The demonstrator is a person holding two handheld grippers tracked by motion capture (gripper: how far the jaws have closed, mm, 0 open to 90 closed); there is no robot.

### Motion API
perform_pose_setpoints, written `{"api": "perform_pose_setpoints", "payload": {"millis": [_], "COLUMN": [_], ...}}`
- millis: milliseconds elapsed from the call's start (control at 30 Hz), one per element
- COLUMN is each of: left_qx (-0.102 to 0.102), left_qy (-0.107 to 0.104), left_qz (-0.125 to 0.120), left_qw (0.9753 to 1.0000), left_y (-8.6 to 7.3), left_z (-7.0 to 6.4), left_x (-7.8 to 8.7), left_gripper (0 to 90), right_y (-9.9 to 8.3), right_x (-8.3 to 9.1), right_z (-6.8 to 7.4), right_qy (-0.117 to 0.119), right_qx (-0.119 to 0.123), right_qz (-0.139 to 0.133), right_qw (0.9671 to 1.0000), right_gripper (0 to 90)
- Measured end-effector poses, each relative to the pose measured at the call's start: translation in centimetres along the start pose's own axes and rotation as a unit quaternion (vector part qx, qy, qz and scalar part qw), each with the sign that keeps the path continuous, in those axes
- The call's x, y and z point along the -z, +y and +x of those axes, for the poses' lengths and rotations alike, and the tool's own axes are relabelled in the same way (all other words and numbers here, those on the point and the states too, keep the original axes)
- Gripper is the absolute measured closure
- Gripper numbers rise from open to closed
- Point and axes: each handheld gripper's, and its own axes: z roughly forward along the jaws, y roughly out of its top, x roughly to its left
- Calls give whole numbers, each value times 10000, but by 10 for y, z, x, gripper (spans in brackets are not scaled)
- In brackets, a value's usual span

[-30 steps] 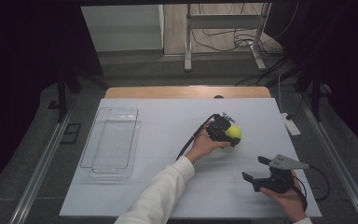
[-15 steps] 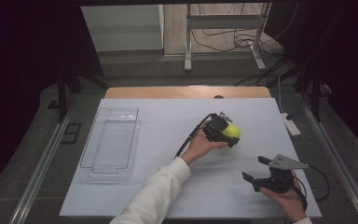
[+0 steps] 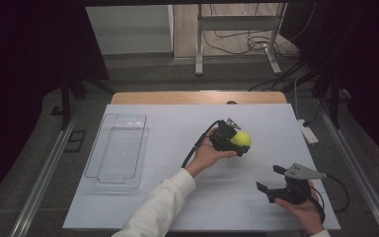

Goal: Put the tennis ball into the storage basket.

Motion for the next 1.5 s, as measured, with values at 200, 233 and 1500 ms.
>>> {"api": "perform_pose_setpoints", "payload": {"millis": [200, 233, 1500], "left_qx": [-44, -46, -31], "left_qy": [-5, -12, -69], "left_qz": [-20, -26, -359], "left_qw": [10000, 10000, 9993], "left_y": [0, -1, -22], "left_z": [-3, -3, -4], "left_x": [3, 4, 42], "left_gripper": [270, 270, 270], "right_y": [0, 0, 0], "right_x": [0, 0, 0], "right_z": [1, 0, 1], "right_qy": [1, -9, -23], "right_qx": [-2, 2, 2], "right_qz": [-14, -6, -2], "right_qw": [10000, 10000, 10000], "right_gripper": [96, 96, 97]}}
